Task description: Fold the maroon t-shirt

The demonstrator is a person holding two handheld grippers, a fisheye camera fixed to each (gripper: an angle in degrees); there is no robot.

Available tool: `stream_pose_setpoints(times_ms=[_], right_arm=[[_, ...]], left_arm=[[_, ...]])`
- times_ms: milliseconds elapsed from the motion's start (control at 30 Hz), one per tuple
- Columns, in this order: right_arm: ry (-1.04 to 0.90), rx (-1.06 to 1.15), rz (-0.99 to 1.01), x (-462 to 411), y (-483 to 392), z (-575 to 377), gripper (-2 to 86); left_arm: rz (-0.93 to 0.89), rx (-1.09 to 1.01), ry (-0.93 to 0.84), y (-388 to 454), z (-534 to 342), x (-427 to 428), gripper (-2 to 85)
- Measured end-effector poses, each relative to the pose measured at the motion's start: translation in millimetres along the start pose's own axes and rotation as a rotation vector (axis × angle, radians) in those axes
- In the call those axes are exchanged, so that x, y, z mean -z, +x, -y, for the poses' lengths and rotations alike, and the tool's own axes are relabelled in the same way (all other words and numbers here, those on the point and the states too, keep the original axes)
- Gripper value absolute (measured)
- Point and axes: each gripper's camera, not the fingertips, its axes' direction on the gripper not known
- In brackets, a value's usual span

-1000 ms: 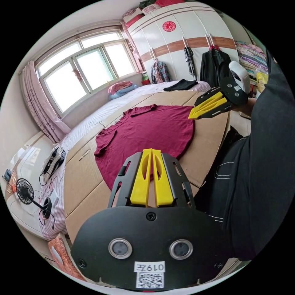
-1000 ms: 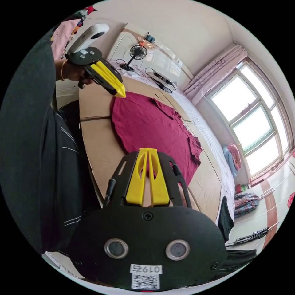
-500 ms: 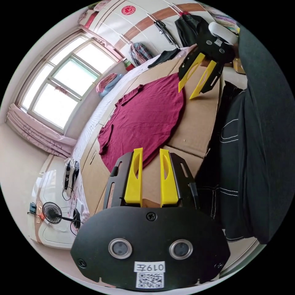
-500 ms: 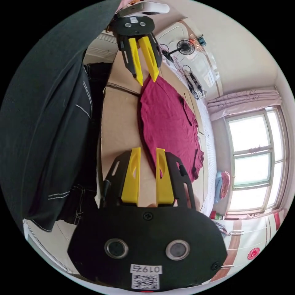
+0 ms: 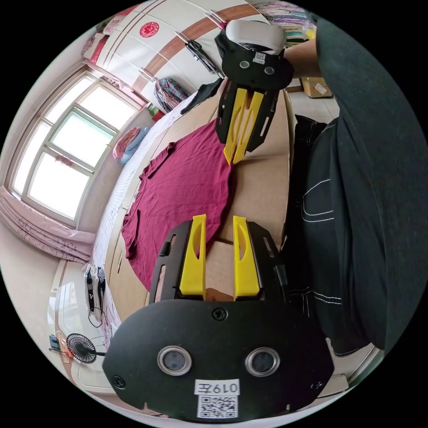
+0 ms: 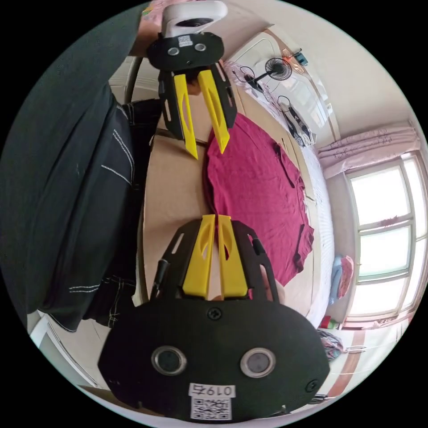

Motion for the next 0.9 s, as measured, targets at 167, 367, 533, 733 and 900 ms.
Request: stream_pose_setpoints(times_ms=[167,367,533,733,900], right_arm=[[0.051,-0.141,0.14,-3,47,-31,0.0],[0.142,-0.298,0.277,0,99,-69,-0.1],[0.202,-0.389,0.346,2,125,-96,-0.1],[0.184,-0.357,0.267,3,115,-105,0.2],[0.162,-0.358,0.127,-5,89,-102,1.3]], left_arm=[[-0.032,0.001,-0.002,-2,8,-7,4.9],[-0.034,0.017,-0.012,-4,11,-9,4.3],[0.014,0.053,-0.031,-8,10,-10,6.1],[0.112,0.12,-0.127,-23,2,-21,2.7],[0.022,0.139,-0.118,-40,-5,-18,1.0]])
